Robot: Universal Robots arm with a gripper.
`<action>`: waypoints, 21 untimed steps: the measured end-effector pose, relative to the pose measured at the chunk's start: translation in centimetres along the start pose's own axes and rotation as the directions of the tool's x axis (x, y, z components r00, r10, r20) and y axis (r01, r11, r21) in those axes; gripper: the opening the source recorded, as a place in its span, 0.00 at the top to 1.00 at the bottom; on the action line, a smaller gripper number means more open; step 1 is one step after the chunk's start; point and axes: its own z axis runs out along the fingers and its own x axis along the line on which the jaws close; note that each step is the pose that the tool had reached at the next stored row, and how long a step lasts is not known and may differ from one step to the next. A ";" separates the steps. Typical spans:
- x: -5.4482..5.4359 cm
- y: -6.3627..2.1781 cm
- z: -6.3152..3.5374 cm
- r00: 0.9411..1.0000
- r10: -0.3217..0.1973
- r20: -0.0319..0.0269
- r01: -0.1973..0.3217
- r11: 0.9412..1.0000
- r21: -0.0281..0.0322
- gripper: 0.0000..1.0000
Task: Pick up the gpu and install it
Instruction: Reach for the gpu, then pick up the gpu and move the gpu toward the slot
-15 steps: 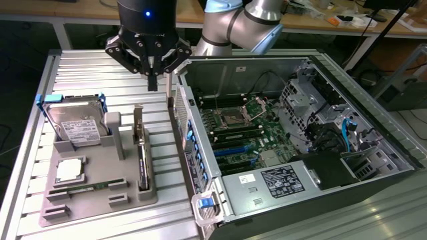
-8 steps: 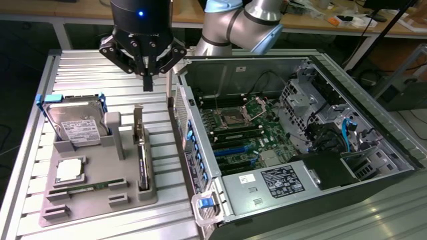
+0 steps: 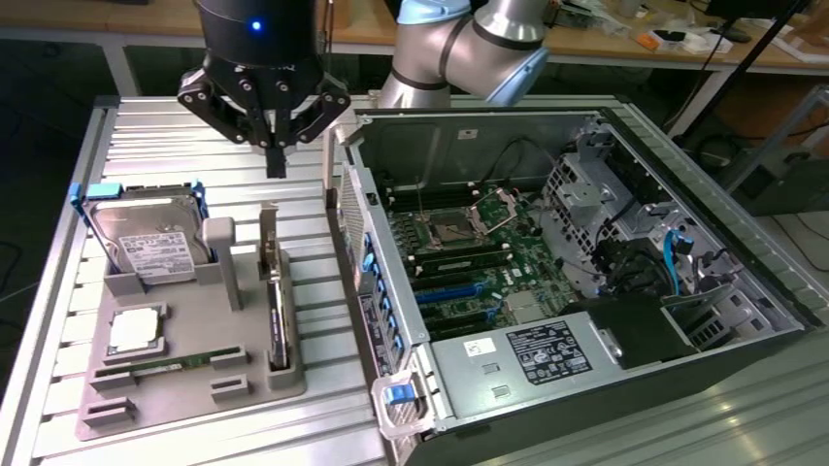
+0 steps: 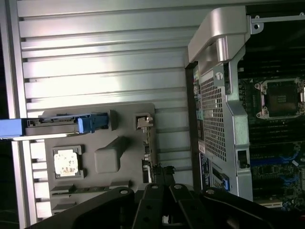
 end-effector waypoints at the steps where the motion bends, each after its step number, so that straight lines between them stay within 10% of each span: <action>1: 0.1 -0.01 0.00 1.000 0.000 0.000 0.000 1.000 0.000 0.89; 21: 1.8 -0.58 -0.07 1.000 0.000 0.000 0.000 1.000 0.000 0.89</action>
